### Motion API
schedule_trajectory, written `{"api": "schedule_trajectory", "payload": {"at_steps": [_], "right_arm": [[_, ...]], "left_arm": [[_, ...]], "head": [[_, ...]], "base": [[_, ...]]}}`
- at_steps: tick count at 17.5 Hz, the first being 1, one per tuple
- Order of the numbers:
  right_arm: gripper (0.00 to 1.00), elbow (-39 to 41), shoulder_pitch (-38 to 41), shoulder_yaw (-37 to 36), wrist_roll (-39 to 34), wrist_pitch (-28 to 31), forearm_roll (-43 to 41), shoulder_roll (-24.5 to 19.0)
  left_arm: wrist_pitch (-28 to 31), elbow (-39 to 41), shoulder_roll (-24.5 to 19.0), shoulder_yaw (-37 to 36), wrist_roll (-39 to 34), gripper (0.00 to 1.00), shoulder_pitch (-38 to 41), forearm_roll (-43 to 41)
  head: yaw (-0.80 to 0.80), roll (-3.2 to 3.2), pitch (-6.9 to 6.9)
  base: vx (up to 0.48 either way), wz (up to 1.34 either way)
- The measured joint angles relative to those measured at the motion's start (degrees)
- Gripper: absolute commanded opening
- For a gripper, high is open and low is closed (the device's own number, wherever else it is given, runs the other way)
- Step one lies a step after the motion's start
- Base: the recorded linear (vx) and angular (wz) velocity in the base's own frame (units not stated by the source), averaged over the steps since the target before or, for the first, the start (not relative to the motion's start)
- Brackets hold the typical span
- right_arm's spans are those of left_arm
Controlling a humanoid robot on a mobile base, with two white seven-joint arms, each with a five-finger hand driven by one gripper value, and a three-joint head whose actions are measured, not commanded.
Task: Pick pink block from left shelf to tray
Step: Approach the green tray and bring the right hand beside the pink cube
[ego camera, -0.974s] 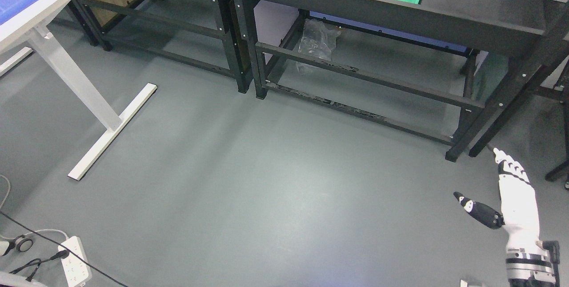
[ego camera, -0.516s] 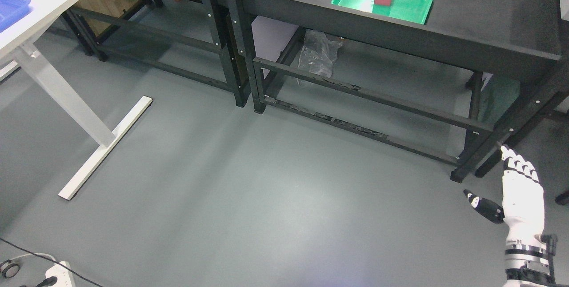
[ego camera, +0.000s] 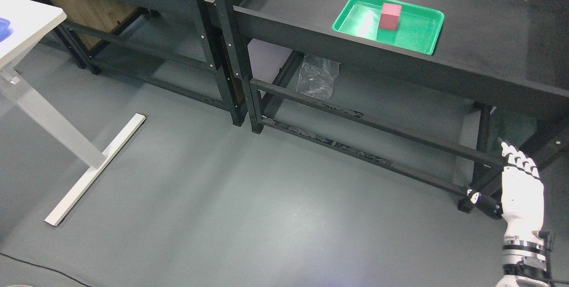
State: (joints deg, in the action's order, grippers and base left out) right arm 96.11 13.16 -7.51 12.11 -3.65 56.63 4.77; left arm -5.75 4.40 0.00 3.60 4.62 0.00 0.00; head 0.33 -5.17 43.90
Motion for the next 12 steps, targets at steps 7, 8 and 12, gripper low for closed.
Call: {"api": "schedule_trajectory", "payload": {"at_steps": [7,8,12], "right_arm": [[0.98,0.09,-0.58,0.41,-0.54,-0.47,-4.38,-0.88],[0.98,0.11,-0.62,0.47,-0.60,-0.53,-4.82,-0.95],[0.98,0.15,-0.70,0.58,-0.64,-0.60,-5.73,-1.15]], "left_arm": [[0.00,0.00,0.00,0.00,0.00,1.00,0.00,0.00],[0.00,0.00,0.00,0.00,0.00,1.00,0.00,0.00],[0.00,0.00,0.00,0.00,0.00,1.00,0.00,0.00]], "head": [[0.00,0.00,0.00],[0.00,0.00,0.00],[0.00,0.00,0.00]], "base": [[0.257,0.15],[0.286,0.11],[0.243,0.07]]}}
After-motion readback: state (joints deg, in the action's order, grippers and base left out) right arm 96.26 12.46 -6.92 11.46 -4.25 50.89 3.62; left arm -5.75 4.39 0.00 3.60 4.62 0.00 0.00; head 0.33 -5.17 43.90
